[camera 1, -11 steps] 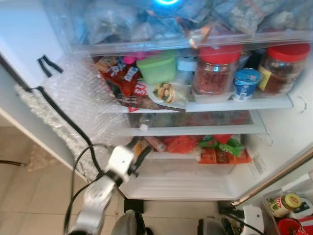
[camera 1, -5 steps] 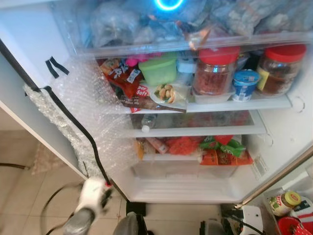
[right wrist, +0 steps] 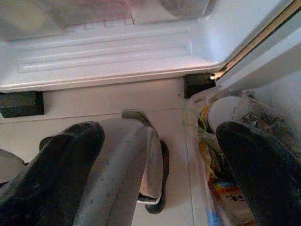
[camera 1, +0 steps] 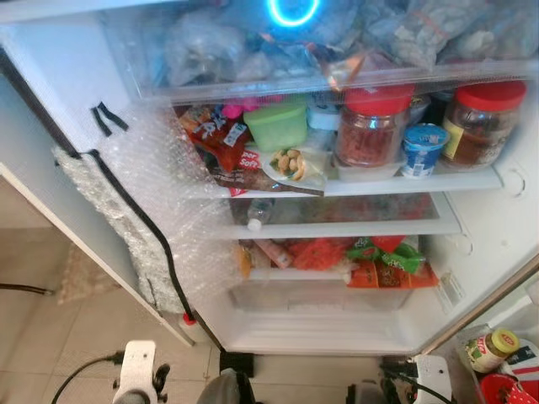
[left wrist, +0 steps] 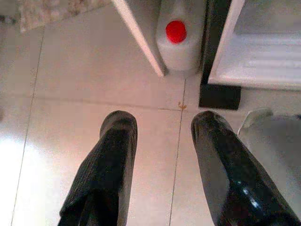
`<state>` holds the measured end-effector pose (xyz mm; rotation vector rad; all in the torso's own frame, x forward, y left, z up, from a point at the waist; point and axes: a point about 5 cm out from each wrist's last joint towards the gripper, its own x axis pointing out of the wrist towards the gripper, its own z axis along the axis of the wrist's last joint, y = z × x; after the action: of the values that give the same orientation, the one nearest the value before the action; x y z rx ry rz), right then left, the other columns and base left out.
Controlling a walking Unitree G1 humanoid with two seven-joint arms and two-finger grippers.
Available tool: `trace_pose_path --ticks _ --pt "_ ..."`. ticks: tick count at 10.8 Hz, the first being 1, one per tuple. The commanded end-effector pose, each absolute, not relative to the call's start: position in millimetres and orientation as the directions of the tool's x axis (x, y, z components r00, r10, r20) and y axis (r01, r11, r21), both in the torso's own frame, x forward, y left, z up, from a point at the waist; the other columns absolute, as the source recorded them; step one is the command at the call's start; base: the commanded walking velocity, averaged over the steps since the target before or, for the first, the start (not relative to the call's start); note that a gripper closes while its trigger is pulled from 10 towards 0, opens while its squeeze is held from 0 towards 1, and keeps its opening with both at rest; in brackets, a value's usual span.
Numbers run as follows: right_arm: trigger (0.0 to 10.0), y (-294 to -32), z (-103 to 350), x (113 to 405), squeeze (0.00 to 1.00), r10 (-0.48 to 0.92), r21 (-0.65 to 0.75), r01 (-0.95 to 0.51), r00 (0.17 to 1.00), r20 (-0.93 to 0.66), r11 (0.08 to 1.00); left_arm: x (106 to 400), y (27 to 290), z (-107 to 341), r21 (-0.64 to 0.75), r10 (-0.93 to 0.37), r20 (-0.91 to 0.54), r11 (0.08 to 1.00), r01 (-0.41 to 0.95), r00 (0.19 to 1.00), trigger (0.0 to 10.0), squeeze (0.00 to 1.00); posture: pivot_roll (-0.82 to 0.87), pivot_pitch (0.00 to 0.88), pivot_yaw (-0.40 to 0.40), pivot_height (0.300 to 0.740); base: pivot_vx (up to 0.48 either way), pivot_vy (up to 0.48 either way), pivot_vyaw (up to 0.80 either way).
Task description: Restocking fridge
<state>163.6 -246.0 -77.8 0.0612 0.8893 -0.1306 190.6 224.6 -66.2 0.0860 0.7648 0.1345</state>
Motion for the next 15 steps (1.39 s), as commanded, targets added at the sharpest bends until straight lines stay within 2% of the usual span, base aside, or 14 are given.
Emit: trace_pose_path --ticks 1,10,11,15 --pt "10.0 -239.8 -81.4 160.0 0.0 -0.071 0.008 0.127 0.606 -0.792 0.992 179.1 234.4 -71.6 0.143 0.193 -0.716 0.981 -0.129 0.671 10.0 0.0 -0.13 0.038 0.13 0.651 0.0 0.307 0.0" --pt "10.0 -238.0 -79.9 165.8 0.0 -0.076 0.005 0.131 0.606 -0.791 0.991 162.3 234.5 -81.9 0.138 0.187 -0.773 0.982 -0.126 0.606 10.0 0.0 -0.13 0.015 0.126 0.651 0.0 0.353 0.0" --pt "10.0 -237.8 -79.7 166.5 0.0 -0.077 0.0 0.126 0.606 -0.792 0.992 161.1 234.1 -82.8 0.138 0.187 -0.779 0.982 -0.128 0.598 10.0 0.0 -0.13 0.019 0.126 0.66 0.0 0.352 0.0" --pt "10.0 -238.1 -80.5 165.0 0.0 -0.069 0.004 0.121 0.595 -0.801 0.993 159.5 227.5 -85.6 0.121 0.178 -0.793 0.983 -0.135 0.583 10.0 0.0 -0.14 0.007 0.097 0.74 0.0 0.352 0.0"
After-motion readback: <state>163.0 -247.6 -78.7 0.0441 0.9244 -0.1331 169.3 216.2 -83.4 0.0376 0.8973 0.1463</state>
